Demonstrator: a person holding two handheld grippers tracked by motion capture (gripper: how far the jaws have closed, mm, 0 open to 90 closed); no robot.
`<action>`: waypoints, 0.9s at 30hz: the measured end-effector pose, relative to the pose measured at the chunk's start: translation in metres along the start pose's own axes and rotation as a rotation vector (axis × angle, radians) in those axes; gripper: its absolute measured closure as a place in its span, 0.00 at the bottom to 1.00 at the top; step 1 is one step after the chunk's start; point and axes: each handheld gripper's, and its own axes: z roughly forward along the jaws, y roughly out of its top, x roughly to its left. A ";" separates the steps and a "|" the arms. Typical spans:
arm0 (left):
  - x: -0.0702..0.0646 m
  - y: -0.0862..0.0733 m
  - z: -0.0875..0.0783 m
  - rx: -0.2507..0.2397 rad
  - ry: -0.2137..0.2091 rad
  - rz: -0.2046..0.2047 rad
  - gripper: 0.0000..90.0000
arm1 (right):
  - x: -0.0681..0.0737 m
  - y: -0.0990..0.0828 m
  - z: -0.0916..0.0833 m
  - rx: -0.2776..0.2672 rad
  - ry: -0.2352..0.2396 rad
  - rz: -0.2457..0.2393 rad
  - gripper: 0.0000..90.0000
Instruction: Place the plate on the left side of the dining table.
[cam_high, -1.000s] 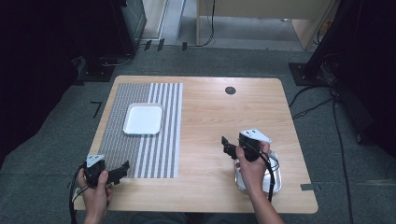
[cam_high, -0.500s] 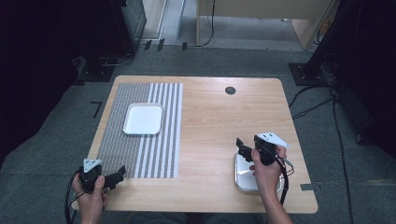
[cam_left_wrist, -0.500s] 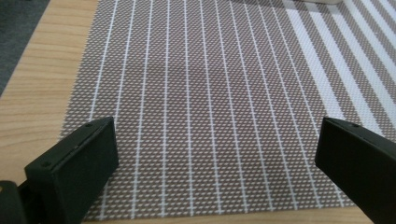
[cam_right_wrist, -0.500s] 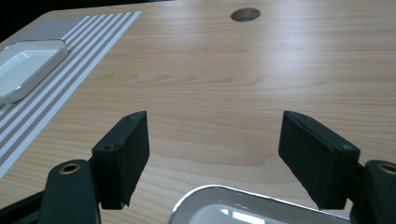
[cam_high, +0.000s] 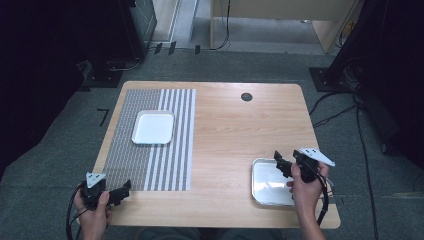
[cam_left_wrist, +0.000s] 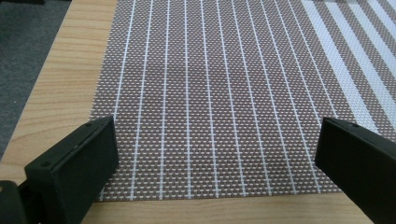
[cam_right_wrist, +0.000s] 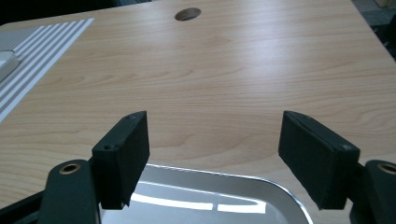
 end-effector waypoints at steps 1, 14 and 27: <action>0.000 0.000 0.000 0.000 0.001 0.000 0.00 | -0.003 -0.001 -0.001 0.000 -0.004 0.005 0.28; 0.002 -0.001 0.000 -0.002 0.008 0.000 0.00 | -0.041 -0.017 -0.015 0.015 -0.083 0.023 0.28; -0.002 -0.002 0.002 0.001 0.036 0.030 0.00 | -0.071 -0.035 -0.028 0.034 -0.155 0.030 0.28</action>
